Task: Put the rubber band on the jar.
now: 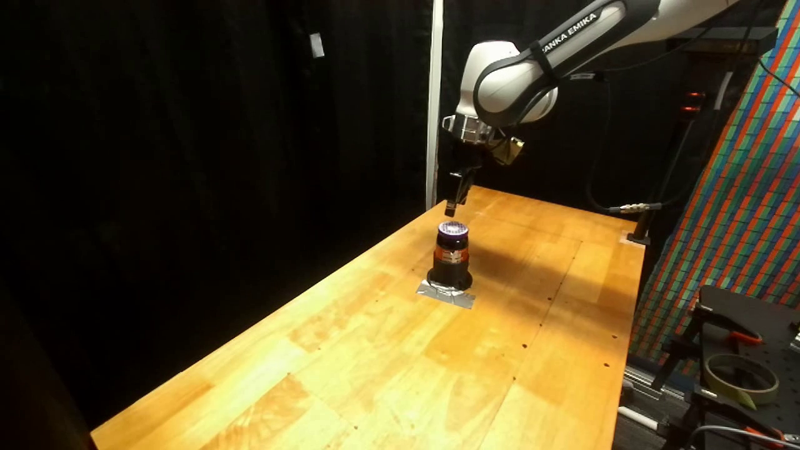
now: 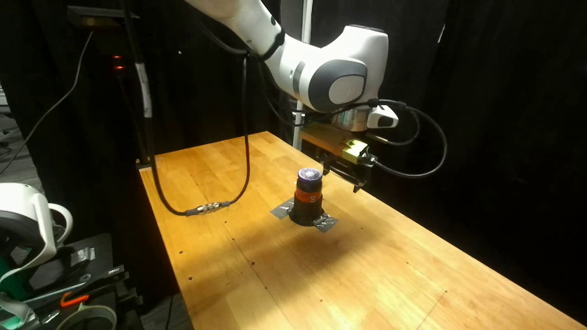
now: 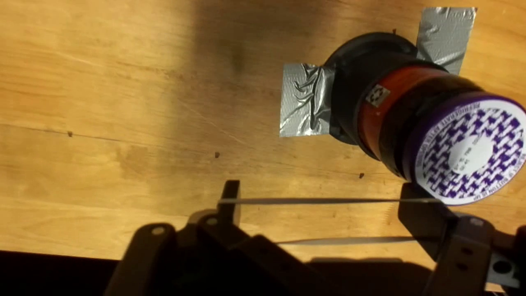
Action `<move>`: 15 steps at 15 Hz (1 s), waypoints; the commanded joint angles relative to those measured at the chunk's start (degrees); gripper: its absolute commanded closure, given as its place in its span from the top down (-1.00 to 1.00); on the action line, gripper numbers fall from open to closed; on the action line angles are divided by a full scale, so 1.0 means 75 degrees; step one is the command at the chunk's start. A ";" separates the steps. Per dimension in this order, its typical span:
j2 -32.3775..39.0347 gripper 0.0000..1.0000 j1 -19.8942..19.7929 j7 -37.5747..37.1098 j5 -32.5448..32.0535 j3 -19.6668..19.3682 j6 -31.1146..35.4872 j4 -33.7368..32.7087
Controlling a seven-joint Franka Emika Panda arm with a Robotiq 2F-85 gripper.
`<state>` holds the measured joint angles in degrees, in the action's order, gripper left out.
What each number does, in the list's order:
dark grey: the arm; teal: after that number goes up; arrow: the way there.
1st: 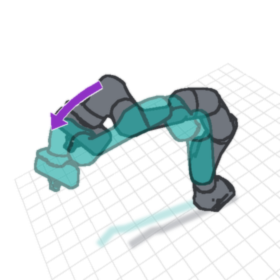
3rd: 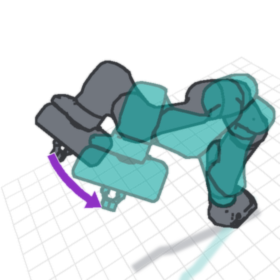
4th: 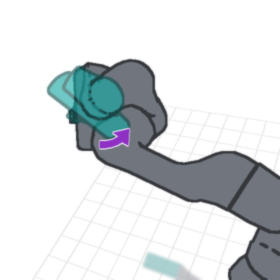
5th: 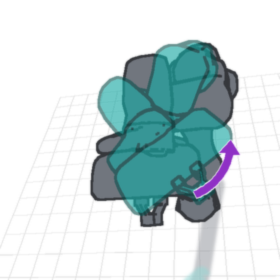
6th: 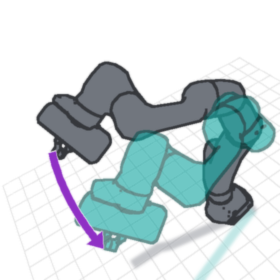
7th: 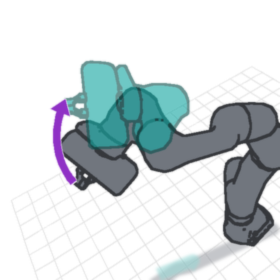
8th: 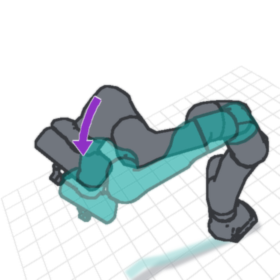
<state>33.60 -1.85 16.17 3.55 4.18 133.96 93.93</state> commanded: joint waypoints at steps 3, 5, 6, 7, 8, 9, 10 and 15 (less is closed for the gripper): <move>0.0907 1.00 0.0057 -0.0232 0.0170 0.0275 -0.1149 -0.1668; 0.1054 1.00 0.0121 -0.0322 0.0196 0.0364 -0.1429 -0.1963; 0.1131 1.00 0.0175 -0.0372 0.0173 0.0382 -0.1553 -0.2098; 0.1179 1.00 0.0246 -0.0441 0.0136 0.0389 -0.1645 -0.2176; 0.1228 1.00 0.0329 -0.0540 0.0096 0.0375 -0.1709 -0.2234; 0.1270 1.00 0.0413 -0.0600 0.0047 0.0358 -0.1739 -0.2244; 0.1312 1.00 0.0485 -0.0663 0.0023 0.0348 -0.1826 -0.2283; 0.1471 1.00 0.0789 -0.0902 -0.0200 0.0237 -0.2364 -0.2355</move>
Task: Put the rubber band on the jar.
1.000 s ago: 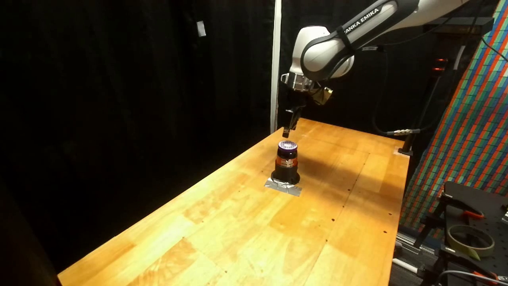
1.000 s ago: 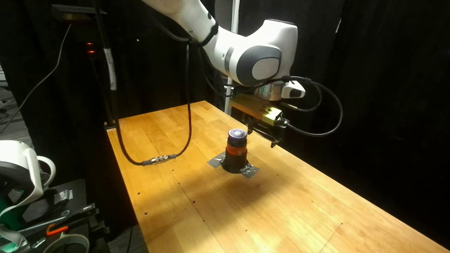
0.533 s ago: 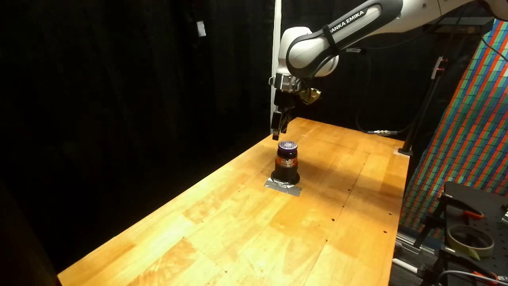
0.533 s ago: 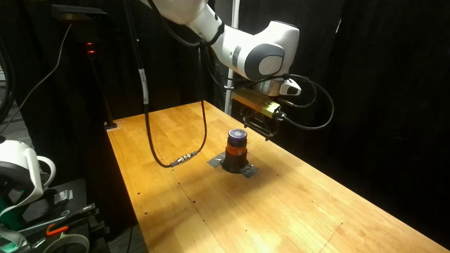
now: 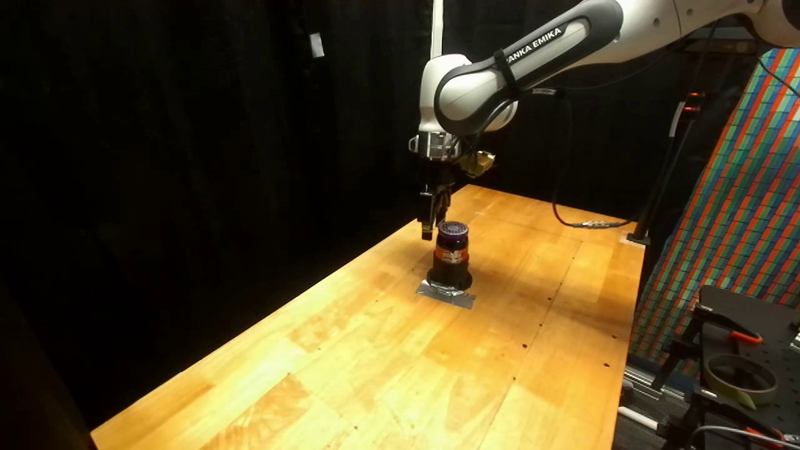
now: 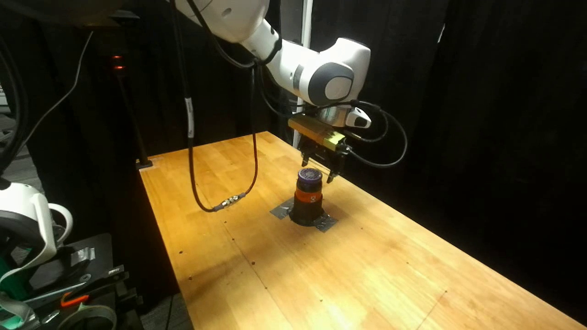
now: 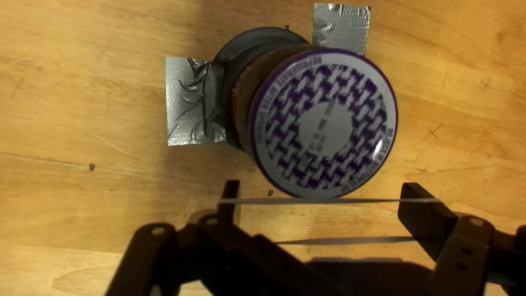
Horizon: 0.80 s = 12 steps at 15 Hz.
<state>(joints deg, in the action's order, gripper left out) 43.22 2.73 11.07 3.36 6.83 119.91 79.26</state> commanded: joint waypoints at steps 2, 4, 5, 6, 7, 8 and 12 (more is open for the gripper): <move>0.0186 1.00 0.0255 -0.0276 -0.0300 -0.0169 -0.0643 -0.0388; 0.0163 1.00 0.0307 -0.0267 -0.0433 -0.0202 -0.0775 -0.0373; 0.0163 1.00 0.0334 -0.0268 -0.0522 -0.0222 -0.0862 -0.0388; 0.0146 1.00 0.0357 -0.0255 -0.0604 -0.0237 -0.0948 -0.0363; 0.0121 1.00 0.0379 -0.0268 -0.0673 -0.0254 -0.0986 -0.0329; 0.0070 1.00 0.0395 -0.0214 -0.0755 -0.0256 -0.1033 -0.0254; -0.0064 1.00 0.0474 -0.0116 -0.1060 -0.0245 -0.1183 -0.0006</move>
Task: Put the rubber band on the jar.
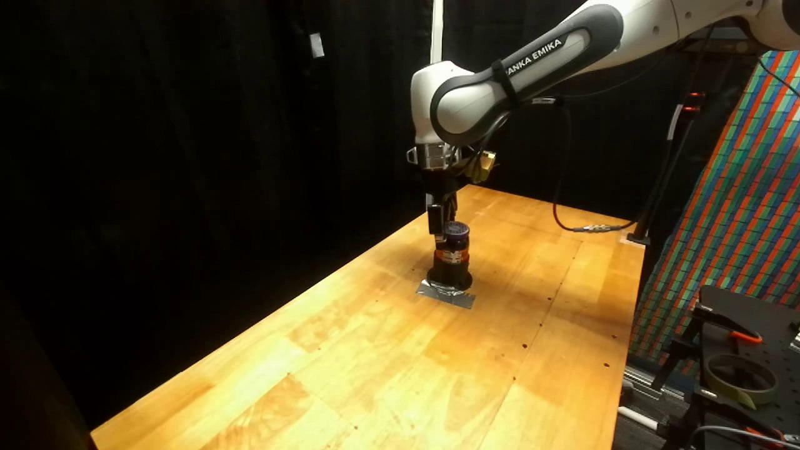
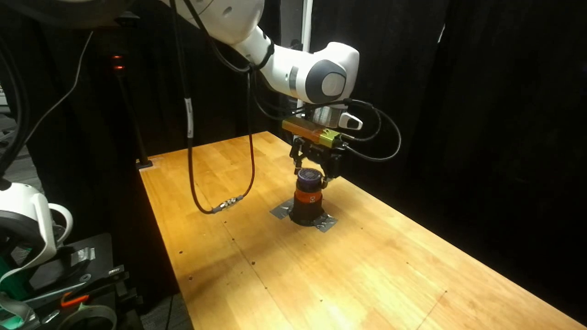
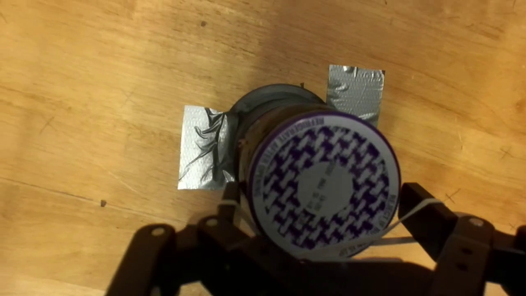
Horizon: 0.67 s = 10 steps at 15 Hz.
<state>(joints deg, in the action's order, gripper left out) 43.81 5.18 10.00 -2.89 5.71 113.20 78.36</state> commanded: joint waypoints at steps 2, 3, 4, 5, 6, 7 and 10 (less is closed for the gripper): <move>-0.0318 1.00 0.0174 0.0053 -0.0356 -0.0073 -0.0217 0.0351; -0.0358 1.00 0.0199 0.0031 -0.0410 -0.0079 -0.0201 0.0403; -0.0487 1.00 0.0220 0.0025 -0.0473 -0.0075 -0.0172 0.0578; -0.0561 1.00 0.0238 0.0008 -0.0530 -0.0077 -0.0144 0.0680; -0.0677 1.00 0.0252 -0.0013 -0.0590 -0.0079 -0.0114 0.0850; -0.0818 1.00 0.0264 -0.0064 -0.0654 -0.0093 -0.0064 0.1045; -0.1332 1.00 0.0222 -0.0072 -0.0739 -0.0076 0.0037 0.1820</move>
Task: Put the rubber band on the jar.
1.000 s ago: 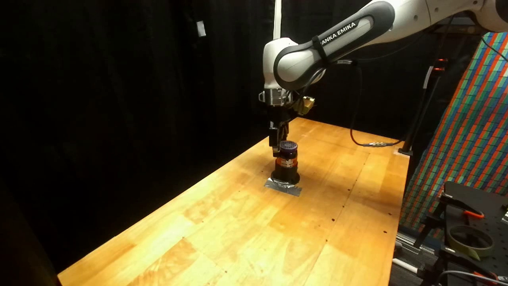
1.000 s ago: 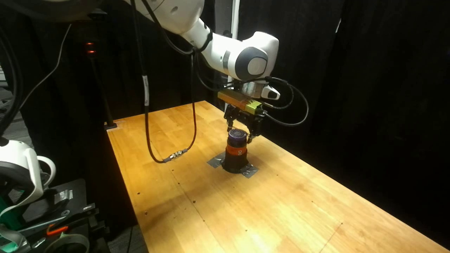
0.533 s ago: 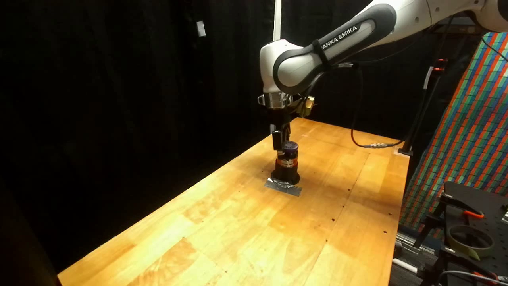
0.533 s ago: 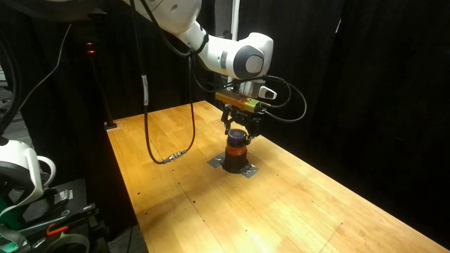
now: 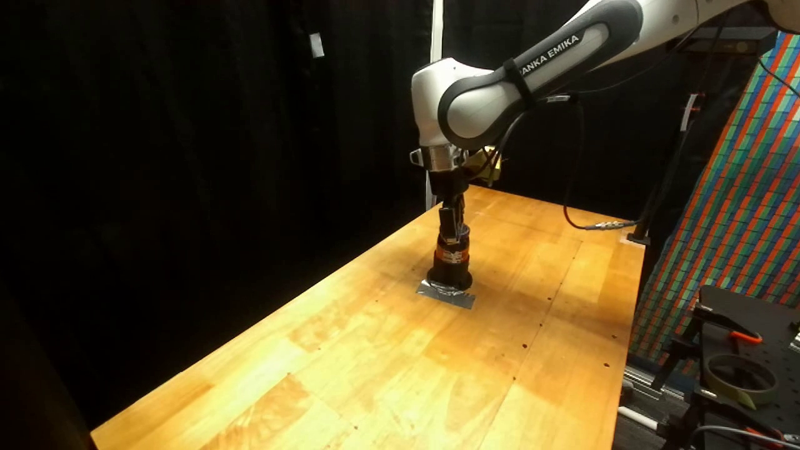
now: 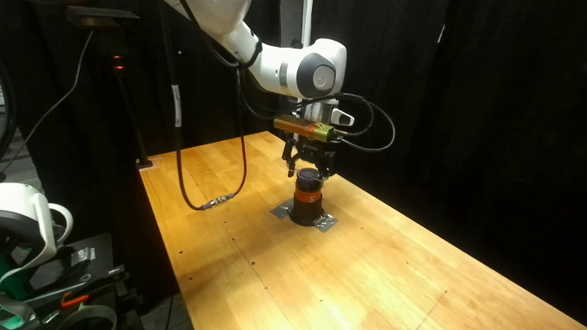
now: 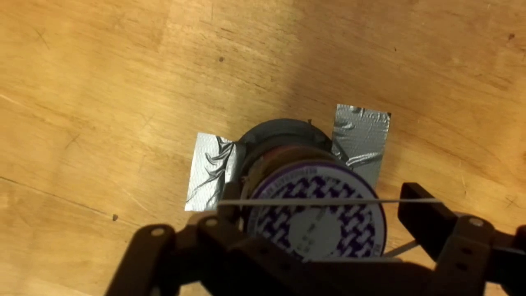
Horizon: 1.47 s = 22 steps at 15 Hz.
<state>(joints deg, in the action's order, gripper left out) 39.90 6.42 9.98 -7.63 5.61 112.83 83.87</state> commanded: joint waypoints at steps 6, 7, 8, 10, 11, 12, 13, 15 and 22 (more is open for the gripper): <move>-0.2028 1.00 0.0052 -0.0190 -0.0213 -0.0033 0.1364 0.3165; -0.2220 1.00 0.0068 -0.0255 -0.0264 -0.0049 0.1760 0.3528; -0.2409 1.00 0.0103 -0.0363 -0.0384 -0.0080 0.2258 0.3887; -0.2794 1.00 0.0155 -0.0674 -0.0639 -0.0144 0.3293 0.4634; -0.2986 1.00 0.0179 -0.0822 -0.0797 -0.0172 0.3802 0.5010; -0.3177 0.73 0.0220 -0.1012 -0.0984 -0.0222 0.4317 0.5383; -0.3372 0.48 0.0265 -0.1221 -0.1213 -0.0293 0.4830 0.5775; -0.3731 0.16 0.0393 -0.1810 -0.1747 -0.0527 0.5940 0.6553; -0.4343 -0.70 0.2093 -0.5942 -0.5753 -0.3860 0.9451 0.7926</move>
<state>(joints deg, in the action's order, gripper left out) 10.94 15.96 -23.32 -40.29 -12.08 177.50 140.12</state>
